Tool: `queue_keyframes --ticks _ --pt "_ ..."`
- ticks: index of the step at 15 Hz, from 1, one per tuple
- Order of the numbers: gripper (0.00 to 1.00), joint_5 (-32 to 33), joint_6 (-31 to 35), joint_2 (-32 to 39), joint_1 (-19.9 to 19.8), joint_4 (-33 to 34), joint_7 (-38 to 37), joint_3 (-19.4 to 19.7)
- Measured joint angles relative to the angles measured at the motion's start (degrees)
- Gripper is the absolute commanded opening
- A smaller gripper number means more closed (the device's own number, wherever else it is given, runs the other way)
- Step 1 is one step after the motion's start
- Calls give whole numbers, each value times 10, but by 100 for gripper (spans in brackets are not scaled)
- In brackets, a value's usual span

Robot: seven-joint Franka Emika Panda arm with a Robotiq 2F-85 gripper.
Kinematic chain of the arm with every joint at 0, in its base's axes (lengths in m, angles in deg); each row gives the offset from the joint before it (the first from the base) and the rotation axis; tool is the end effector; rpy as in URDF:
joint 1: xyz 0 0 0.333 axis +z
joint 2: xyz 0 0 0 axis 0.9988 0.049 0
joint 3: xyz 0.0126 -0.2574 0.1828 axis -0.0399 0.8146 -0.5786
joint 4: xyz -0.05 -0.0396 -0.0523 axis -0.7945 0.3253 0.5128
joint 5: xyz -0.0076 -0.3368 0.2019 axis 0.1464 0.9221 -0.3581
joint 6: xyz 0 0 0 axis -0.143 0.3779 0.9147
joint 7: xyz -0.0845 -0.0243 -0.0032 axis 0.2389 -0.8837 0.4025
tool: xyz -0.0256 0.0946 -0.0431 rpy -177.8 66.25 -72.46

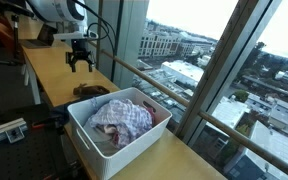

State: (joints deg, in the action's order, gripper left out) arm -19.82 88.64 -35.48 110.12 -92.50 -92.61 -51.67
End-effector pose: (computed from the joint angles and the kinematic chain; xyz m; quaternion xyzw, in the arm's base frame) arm 0.4951 0.3131 0.3027 0.9039 0.3706 -0.0874 0.1948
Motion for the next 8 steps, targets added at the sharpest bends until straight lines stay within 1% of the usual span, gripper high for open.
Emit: queue_keyframes --ticks 4,6,8 --pt "100 6 -3 18 -8 11 124 0" --pt "100 19 -22 37 -16 13 173 2" --pt "100 42 -54 55 -26 19 215 6"
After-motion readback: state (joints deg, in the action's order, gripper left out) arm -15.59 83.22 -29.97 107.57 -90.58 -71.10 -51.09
